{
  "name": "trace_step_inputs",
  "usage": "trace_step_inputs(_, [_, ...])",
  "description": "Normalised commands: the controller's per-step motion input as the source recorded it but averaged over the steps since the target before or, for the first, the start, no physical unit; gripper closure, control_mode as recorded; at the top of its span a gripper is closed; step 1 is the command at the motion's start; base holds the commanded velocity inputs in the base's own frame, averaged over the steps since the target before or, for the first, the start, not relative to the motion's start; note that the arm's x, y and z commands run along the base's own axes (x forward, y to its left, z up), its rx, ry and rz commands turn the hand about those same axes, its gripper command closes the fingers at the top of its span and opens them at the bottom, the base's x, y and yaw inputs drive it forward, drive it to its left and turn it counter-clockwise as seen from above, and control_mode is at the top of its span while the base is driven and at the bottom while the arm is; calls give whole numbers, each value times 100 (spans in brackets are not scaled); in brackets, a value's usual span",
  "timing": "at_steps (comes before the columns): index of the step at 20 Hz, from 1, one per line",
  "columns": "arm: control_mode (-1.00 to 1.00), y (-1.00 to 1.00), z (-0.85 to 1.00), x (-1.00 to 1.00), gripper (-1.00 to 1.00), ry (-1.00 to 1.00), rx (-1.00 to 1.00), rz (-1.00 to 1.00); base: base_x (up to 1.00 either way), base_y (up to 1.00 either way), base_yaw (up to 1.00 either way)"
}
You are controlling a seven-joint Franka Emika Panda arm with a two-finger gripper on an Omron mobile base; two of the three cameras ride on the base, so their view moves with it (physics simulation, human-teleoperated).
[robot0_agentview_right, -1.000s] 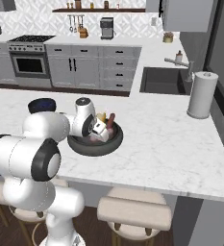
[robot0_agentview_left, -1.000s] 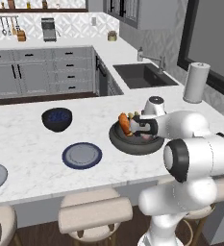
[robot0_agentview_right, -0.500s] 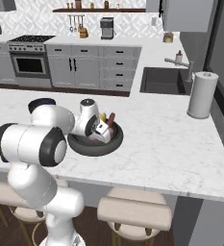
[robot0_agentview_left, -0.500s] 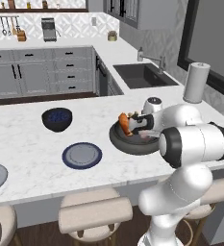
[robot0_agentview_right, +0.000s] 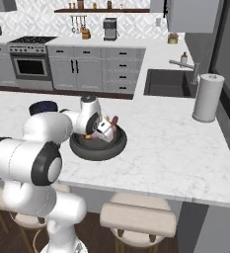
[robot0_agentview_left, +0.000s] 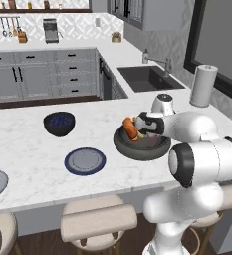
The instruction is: Place one bun and one sausage from the bowl on each plate.
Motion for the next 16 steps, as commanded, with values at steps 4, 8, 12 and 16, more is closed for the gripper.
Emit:
trace_step_inputs(4, [-100, 7, 100, -74, 100, 0, -2, 2, 0, 0, 0])
trace_step_inputs(8, [-100, 59, 56, -100, 100, 0, -12, 28, 0, 0, 0])
trace_step_inputs(12, [-100, 100, 7, -75, 100, 0, -13, 43, 0, 0, 0])
trace_step_inputs(16, [-100, 100, 0, -30, 100, 2, -8, 46, 0, 0, 0])
